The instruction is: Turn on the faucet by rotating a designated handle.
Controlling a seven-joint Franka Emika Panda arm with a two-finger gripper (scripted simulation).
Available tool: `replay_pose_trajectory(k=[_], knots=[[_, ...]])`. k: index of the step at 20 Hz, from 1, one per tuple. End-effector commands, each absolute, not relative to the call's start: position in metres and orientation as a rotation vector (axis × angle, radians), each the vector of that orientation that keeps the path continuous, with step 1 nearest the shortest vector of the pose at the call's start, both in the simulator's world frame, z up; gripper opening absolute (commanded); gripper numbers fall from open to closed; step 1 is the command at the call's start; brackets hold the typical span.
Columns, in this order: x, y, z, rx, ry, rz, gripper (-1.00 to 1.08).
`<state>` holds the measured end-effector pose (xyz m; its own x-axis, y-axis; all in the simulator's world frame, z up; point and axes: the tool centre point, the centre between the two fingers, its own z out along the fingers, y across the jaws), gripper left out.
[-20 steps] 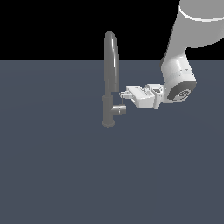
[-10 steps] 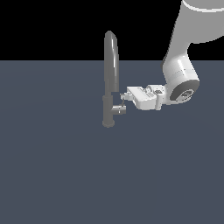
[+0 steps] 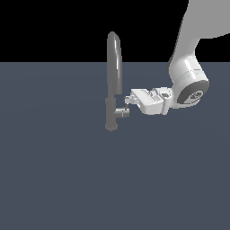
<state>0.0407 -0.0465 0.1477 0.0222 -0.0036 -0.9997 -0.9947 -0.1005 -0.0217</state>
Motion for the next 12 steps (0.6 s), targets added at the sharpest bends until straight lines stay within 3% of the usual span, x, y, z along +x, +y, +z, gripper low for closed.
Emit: replay_pose_trajectory(k=[1,6,8,12], knots=[[0.031,-0.048,0.141,-1.292,1.15,1.274,-1.0],[0.013,-0.05,0.129,-1.29,1.152,1.28,-1.0],[0.021,-0.049,0.139,-1.3,1.141,1.264,-1.0],[0.006,-0.05,0.114,-1.294,1.148,1.275,-1.0]])
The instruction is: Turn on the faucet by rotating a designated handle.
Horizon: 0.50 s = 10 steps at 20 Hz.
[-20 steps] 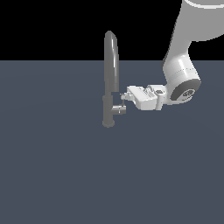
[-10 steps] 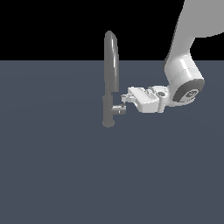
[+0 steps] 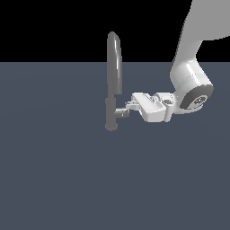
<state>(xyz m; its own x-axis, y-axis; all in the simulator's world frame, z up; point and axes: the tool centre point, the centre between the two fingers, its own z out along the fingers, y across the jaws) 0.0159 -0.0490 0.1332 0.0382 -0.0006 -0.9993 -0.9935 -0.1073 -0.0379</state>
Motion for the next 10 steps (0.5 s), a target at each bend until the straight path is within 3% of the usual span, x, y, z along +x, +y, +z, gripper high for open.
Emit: replay_pose_trajectory(k=[1,4,5,10], knots=[[0.002,-0.051,0.108,-1.292,1.149,1.277,-1.0],[-0.005,-0.052,0.097,-1.289,1.152,1.281,-1.0],[0.006,-0.05,0.119,-1.309,1.125,1.258,-1.0],[0.0,-0.051,0.086,-1.297,1.141,1.272,-1.0]])
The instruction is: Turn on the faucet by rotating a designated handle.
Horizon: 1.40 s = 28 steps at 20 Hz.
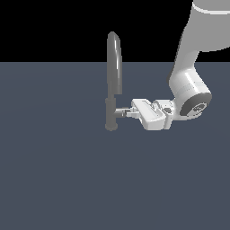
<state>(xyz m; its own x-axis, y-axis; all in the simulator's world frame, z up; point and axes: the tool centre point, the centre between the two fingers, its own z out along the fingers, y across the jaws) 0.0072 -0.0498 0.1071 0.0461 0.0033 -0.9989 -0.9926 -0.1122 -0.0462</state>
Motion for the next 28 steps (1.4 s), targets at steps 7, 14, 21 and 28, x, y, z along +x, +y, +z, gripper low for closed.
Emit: replay_pose_trajectory(k=[7,14,21,28], knots=[[0.008,-0.05,0.083,-1.307,1.123,1.262,-1.0],[0.011,-0.05,0.054,-1.296,1.141,1.274,-1.0],[0.023,-0.051,0.069,-1.312,1.104,1.261,-1.0],[0.031,-0.049,0.048,-1.302,1.124,1.27,-1.0]])
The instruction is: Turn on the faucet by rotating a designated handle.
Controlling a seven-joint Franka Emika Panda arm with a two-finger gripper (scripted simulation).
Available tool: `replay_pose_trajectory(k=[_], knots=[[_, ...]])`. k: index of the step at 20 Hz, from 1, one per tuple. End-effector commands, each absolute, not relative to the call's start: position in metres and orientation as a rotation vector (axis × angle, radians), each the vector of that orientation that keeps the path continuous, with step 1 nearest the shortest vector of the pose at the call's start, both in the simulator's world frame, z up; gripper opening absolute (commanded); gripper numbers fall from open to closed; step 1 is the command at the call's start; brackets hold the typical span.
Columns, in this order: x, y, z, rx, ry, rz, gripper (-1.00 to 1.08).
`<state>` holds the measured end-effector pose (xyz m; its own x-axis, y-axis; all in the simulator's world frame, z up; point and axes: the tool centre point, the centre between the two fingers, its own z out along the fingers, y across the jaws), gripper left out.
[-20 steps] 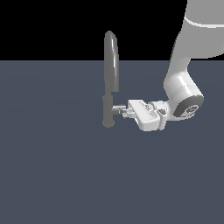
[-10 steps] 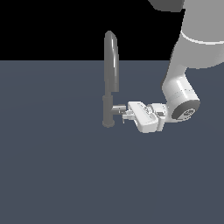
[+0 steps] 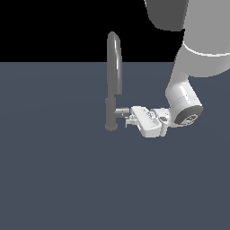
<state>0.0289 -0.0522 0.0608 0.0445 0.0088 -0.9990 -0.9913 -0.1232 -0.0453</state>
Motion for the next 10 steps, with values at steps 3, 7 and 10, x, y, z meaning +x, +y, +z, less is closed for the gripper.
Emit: replay_pose_trajectory(k=[3,7,10], knots=[[0.034,-0.048,0.04,-1.298,1.133,1.273,-1.0],[0.038,-0.047,0.029,-1.293,1.143,1.278,-1.0],[0.04,-0.047,0.024,-1.291,1.148,1.28,-1.0]])
